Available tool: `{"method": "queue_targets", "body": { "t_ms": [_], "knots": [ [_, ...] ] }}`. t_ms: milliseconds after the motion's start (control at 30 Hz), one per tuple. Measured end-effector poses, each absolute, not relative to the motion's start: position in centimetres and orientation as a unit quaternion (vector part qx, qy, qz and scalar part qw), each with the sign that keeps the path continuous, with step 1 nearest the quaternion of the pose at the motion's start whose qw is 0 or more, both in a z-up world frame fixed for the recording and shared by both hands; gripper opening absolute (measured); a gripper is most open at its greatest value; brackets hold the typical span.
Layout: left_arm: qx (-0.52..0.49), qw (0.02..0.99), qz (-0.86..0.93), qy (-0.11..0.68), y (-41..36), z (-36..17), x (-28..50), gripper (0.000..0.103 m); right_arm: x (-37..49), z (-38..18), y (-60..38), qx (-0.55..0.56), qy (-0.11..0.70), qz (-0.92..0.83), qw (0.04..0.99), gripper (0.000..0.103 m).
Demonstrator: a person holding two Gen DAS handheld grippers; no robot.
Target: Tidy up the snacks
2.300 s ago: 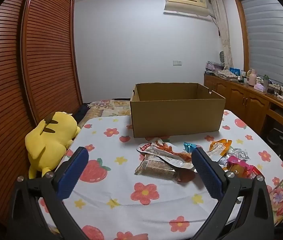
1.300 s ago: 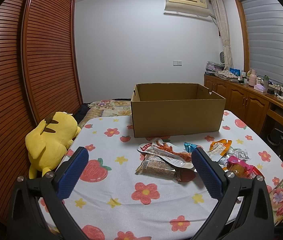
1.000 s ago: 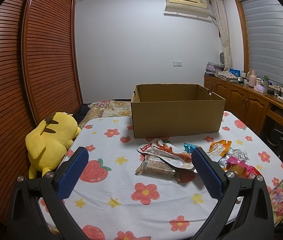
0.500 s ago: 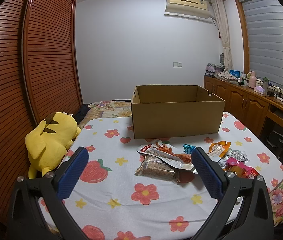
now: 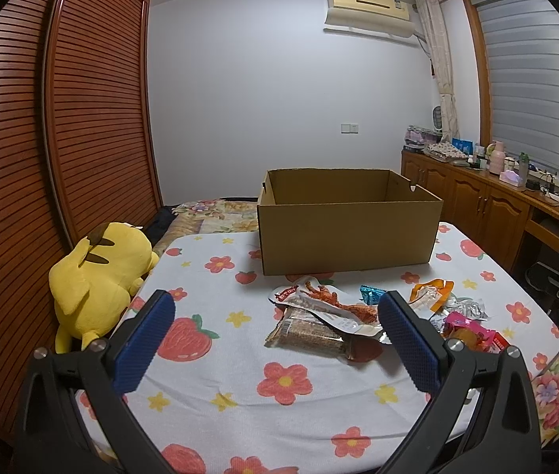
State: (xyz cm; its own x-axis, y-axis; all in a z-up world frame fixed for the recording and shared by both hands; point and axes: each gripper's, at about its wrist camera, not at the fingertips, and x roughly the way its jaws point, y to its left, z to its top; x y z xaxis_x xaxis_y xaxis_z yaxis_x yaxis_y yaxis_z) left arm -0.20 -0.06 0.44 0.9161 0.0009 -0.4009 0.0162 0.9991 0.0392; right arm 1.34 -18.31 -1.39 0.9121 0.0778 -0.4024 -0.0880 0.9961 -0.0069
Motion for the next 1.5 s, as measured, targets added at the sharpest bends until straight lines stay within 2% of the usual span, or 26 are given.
{"method": "queue_targets", "body": {
  "t_ms": [733,1267,1400,1500],
  "knots": [
    [0.022,0.977,-0.012,0.211,-0.8,0.4,0.1,0.103,1.3,-1.5,-18.4,-0.012,0.208,0.044,0.977,0.103],
    [0.039,0.946,-0.138,0.290,-6.5,-4.4,3.3,0.103,2.1,-4.8,-21.9,-0.008,0.260,0.054,0.964,0.103],
    [0.044,0.934,-0.178,0.305,-8.4,-4.8,3.8,0.101,2.2,-5.5,-22.9,-0.001,0.272,0.057,0.961,0.103],
    [0.050,0.925,-0.211,0.314,-10.0,-5.1,4.3,0.094,2.2,-5.8,-23.3,0.001,0.278,0.060,0.959,0.103]
  ]
}}
